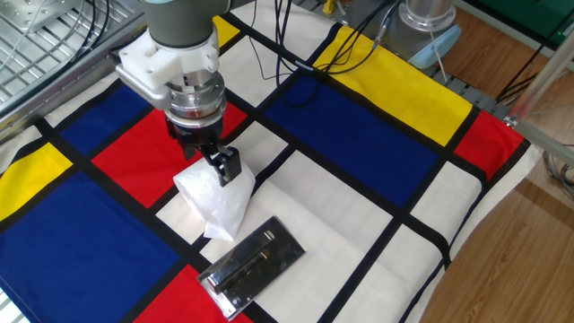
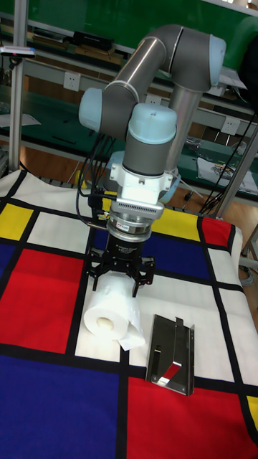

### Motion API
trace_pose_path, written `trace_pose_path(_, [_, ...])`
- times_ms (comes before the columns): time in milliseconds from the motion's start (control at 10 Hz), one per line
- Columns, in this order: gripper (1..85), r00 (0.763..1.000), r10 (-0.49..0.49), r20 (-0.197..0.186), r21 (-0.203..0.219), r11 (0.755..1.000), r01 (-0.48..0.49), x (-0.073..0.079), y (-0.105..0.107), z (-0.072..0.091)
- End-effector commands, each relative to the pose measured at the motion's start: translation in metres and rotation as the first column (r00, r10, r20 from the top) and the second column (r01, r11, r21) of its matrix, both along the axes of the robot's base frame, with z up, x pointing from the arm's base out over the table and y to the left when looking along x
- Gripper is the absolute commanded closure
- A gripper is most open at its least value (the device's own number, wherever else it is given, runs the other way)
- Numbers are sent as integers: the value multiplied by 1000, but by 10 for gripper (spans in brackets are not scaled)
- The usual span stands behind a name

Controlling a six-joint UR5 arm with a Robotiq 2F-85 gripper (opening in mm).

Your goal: Put the toilet paper on its holder

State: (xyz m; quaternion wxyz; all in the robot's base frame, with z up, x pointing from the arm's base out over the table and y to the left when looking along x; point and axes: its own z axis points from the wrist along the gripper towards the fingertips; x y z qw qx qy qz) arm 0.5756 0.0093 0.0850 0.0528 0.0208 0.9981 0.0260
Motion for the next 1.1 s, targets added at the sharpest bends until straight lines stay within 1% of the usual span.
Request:
trace_pose_path(0, [50,1000,-22,-5,13,1000,22,4,20,6])
trace_pose_path(100, [50,1000,-30,-4,11,1000,30,5,25,4])
trace_pose_path(500, [53,1000,-19,-3,14,1000,19,5,28,2])
trace_pose_path(800, [60,1000,-4,1,13,1000,4,6,25,-3])
trace_pose_path(1000, [60,1000,14,5,15,1000,-14,5,18,-5])
